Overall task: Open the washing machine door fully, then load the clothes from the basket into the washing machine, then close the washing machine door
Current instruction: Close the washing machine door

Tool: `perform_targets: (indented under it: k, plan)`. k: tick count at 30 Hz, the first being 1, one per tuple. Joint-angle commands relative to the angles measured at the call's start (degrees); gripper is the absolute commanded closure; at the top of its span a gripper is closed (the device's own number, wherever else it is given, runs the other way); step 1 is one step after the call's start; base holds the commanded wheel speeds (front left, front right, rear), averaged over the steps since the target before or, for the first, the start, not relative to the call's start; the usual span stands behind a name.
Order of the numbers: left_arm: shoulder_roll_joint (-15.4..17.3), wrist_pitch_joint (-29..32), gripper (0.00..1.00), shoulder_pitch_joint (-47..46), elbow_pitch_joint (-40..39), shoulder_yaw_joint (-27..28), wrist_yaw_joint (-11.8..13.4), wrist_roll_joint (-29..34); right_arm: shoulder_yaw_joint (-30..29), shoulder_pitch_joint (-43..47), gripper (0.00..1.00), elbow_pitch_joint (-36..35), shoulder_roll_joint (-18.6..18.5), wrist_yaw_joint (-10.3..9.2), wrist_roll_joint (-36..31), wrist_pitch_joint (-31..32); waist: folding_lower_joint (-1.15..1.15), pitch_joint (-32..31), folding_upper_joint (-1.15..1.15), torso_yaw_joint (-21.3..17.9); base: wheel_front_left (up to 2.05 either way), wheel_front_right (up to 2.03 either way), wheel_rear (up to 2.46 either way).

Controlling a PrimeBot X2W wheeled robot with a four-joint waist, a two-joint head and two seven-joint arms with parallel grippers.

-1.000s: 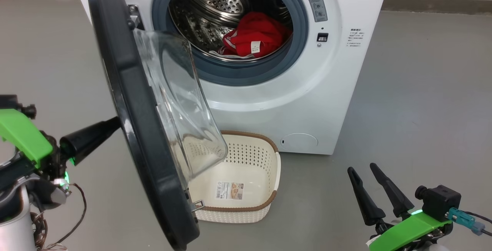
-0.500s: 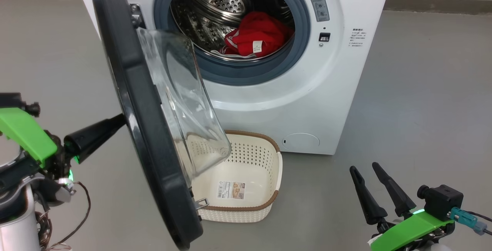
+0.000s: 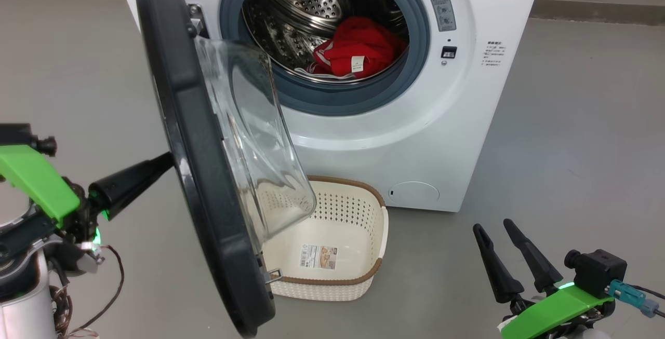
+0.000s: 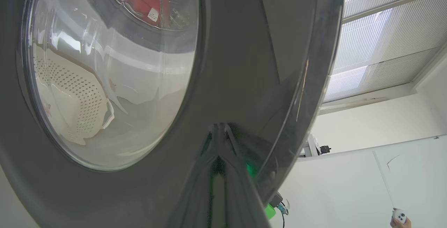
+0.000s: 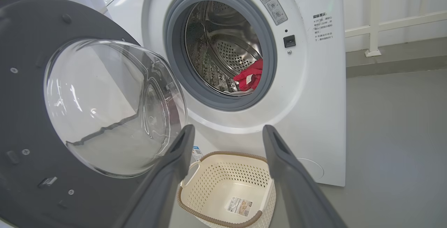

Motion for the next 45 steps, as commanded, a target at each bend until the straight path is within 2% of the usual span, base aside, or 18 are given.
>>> perform_targets:
  k: [1,12,17,18,19,20,21,22,23,28,33,37,38,45]
  plan:
    - [2.44,-0.25,1.00,-0.42,-1.91,1.79,-0.69,0.10,0.93,-0.46,0.00,-1.34,-0.37,0.09,0.00,-0.28,0.00,0.03,0.00,0.05,0.00,0.00,0.00]
    - [2.98,-1.91,1.00,0.44,-1.64,2.62,-2.65,0.85,0.81,-0.37,0.00,-1.45,-0.41,0.09,-0.02,-0.28,0.00,-0.08,0.00,0.32,0.00,0.00,0.00]
    - [4.00,-4.17,1.00,1.78,-2.26,2.86,-6.01,2.75,0.86,-0.32,0.00,-1.43,-0.40,0.09,0.00,-0.28,0.00,-0.17,0.00,0.28,0.00,0.00,0.00]
    - [4.08,-4.59,0.92,2.15,-2.33,2.81,-6.99,3.00,0.86,-0.32,0.00,-1.43,-0.41,0.09,0.01,-0.28,0.00,-0.20,0.00,0.29,0.00,0.00,0.00]
    - [4.13,-4.98,0.71,2.50,-2.28,2.85,-7.68,3.21,0.85,-0.30,0.00,-1.42,-0.44,0.09,0.00,-0.28,0.00,-0.24,0.00,0.30,0.00,0.00,0.00]
    - [4.28,-5.46,0.57,2.85,-2.22,2.89,-8.30,3.61,0.86,-0.29,0.00,-1.41,-0.47,0.09,0.00,-0.28,0.00,-0.29,0.00,0.32,0.00,0.00,0.00]
    - [4.40,-5.95,0.37,3.19,-2.15,2.92,-8.97,3.98,0.89,-0.29,0.00,-1.40,-0.50,0.09,-0.01,-0.28,0.00,-0.34,0.00,0.34,0.00,0.00,0.00]
    - [4.43,-6.49,0.04,3.51,-2.07,3.01,-9.57,4.28,0.93,-0.29,0.00,-1.40,-0.54,0.09,0.00,-0.28,0.00,-0.38,0.00,0.35,0.00,0.00,0.00]
    - [4.47,-7.12,0.00,3.80,-2.01,3.11,-10.13,4.66,0.95,-0.29,0.00,-1.41,-0.58,0.09,0.00,-0.28,0.00,-0.40,0.00,0.36,0.00,0.00,0.00]
    - [5.33,-11.90,0.00,5.37,-2.08,3.25,-14.31,8.42,1.23,-0.27,0.00,-1.51,-0.64,0.09,-0.05,-0.28,0.00,-0.41,0.00,0.30,0.00,0.00,0.00]
    - [6.25,-17.67,0.00,8.30,-2.05,2.94,-17.08,12.53,1.29,-0.31,0.00,-1.51,-0.64,0.09,0.00,-0.28,0.00,-0.37,0.00,-0.04,0.00,0.00,0.00]
    - [6.82,-25.83,0.00,11.59,-3.84,2.21,-18.05,16.79,1.30,-0.41,0.00,-1.58,-0.49,0.09,-0.07,-0.28,0.00,-0.29,0.00,-0.60,0.00,0.00,0.00]
    - [6.82,-25.83,0.00,11.59,-3.84,2.21,-18.05,16.79,1.30,-0.41,0.00,-1.58,-0.49,0.09,-0.07,-0.28,0.00,-0.29,0.00,-0.60,0.00,0.00,0.00]
    - [8.79,-44.22,0.00,18.61,-5.72,-2.90,-18.23,23.28,1.12,-0.34,0.00,-1.61,-0.53,0.09,-0.05,-0.28,0.00,-0.37,0.00,-0.84,0.00,0.00,0.00]
